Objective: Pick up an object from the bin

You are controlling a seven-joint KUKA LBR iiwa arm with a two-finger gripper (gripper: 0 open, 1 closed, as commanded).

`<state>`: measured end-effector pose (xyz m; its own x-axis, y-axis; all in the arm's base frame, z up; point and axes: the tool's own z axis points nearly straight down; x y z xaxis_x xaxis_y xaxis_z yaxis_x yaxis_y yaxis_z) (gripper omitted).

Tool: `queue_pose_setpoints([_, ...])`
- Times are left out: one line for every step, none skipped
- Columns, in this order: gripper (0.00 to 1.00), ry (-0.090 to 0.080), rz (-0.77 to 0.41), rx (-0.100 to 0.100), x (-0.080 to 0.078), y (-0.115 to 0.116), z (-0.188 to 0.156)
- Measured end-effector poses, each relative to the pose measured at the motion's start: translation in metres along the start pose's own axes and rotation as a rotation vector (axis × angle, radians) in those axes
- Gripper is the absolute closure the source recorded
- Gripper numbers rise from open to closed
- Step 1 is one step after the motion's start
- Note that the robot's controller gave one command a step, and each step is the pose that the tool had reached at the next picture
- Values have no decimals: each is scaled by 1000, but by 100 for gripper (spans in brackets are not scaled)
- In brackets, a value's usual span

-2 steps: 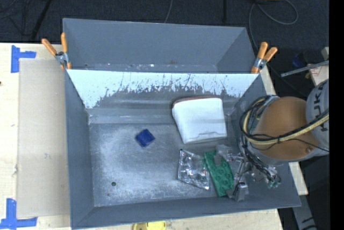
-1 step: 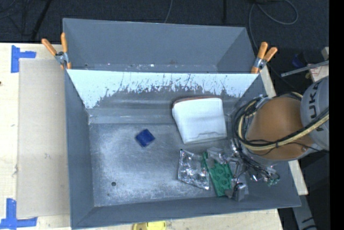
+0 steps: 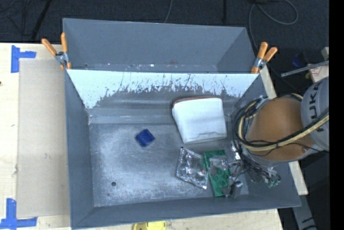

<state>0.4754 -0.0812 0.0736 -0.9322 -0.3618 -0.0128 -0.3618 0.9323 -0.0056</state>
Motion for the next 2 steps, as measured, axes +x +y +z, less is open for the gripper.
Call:
queue_pose_setpoints([100,8,2,-3,-2,0,-60])
queue_pose_setpoints([100,9,5,-4,-5,-1,-108])
